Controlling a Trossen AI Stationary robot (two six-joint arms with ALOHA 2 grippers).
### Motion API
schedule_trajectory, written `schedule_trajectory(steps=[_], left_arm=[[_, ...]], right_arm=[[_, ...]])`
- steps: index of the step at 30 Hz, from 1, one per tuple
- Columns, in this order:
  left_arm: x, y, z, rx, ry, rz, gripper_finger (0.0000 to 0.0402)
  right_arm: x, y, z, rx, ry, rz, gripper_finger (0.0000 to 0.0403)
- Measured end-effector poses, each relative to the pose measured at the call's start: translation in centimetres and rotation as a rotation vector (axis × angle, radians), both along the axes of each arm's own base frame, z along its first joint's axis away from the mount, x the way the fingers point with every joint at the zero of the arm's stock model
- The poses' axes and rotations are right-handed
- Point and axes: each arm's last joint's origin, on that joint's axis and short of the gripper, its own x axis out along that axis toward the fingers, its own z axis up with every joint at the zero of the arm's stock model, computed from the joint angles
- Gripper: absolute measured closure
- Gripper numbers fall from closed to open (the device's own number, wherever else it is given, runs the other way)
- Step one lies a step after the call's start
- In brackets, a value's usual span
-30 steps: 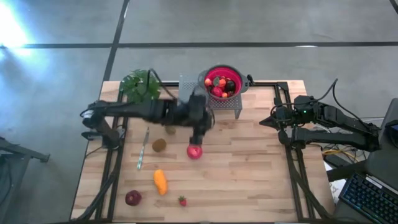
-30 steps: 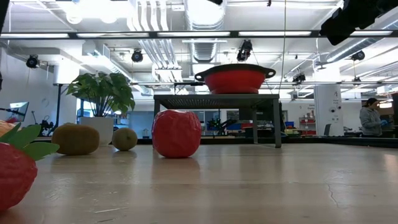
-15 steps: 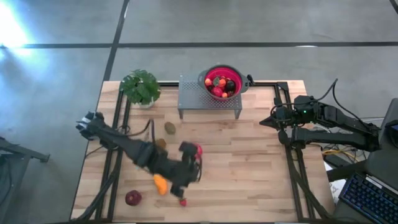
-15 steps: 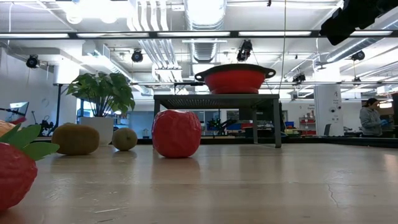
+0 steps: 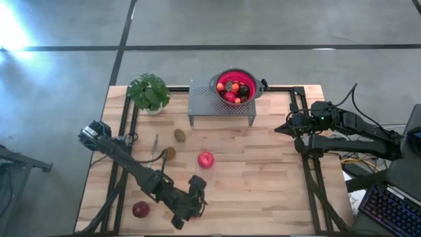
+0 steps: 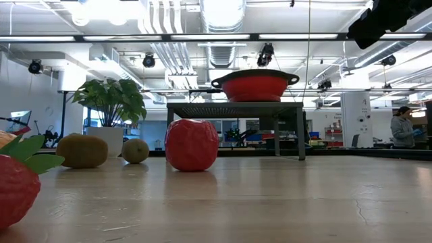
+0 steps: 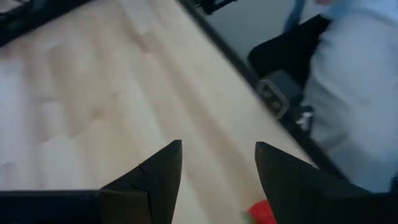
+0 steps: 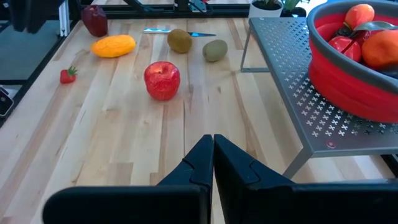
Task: Pick & Place Fruit
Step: Put the strawberry into the strainer bowl on the shelf
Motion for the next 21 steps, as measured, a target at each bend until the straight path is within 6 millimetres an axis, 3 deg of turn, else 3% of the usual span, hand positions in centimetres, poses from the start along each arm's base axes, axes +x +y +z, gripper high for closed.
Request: schedule_trajectory(steps=[7,15,21], left_arm=[[-1.0,-0.6,-2.6,-0.076,0.042,0.019,0.0193],[-0.1,-2.0,-5.4,-0.070,0.134,-0.007,0.0195],[0.1,-2.7,-6.0,-0.069,0.184,-0.004,0.0195]], right_arm=[[0.0,0.0,0.0,-0.001,0.000,0.000,0.0394],[0.0,0.0,0.0,-0.001,0.000,0.000,0.0394],[0.0,0.0,0.0,0.001,0.000,0.000,0.0394]])
